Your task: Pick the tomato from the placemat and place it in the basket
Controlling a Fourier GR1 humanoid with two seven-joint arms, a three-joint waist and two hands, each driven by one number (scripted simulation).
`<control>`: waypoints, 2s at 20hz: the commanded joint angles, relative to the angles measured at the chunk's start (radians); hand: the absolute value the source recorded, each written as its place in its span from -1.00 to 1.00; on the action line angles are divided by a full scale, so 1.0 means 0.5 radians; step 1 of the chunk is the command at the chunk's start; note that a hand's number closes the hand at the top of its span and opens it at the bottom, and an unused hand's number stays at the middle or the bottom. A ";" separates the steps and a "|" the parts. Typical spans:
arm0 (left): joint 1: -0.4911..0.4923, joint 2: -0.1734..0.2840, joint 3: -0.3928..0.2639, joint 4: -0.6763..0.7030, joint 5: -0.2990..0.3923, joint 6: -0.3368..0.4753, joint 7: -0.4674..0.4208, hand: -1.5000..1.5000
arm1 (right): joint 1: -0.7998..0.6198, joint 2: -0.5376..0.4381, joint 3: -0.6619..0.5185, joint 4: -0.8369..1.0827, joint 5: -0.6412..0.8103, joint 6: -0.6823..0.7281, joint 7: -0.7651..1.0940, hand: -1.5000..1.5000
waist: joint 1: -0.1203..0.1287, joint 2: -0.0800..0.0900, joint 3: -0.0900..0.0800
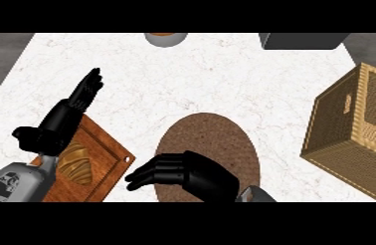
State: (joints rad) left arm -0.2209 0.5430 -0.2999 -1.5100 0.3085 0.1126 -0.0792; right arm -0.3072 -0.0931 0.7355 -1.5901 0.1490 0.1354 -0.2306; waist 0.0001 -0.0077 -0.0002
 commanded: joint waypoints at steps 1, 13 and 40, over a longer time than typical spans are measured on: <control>0.062 -0.011 -0.020 -0.039 -0.049 0.042 0.009 0.00 | -0.071 -0.070 0.031 -0.147 0.453 -0.280 0.227 -1.00 | -0.030 -0.015 -0.002; 0.034 -0.061 0.016 0.037 -0.065 0.005 -0.056 0.00 | -0.718 -0.558 -0.187 -0.620 0.464 0.797 1.298 -1.00 | -0.032 0.001 -0.007; 0.070 -0.230 0.317 -0.119 -0.249 -0.256 0.130 0.00 | -0.352 -0.329 -0.586 -0.468 0.583 1.152 0.976 -1.00 | 0.013 0.018 0.001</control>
State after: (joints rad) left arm -0.1817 0.4240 -0.1891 -1.5646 0.1741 0.0230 -0.0224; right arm -0.4874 -0.2904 0.4366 -1.9177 0.3521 0.7526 0.3607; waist 0.0039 0.0010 0.0004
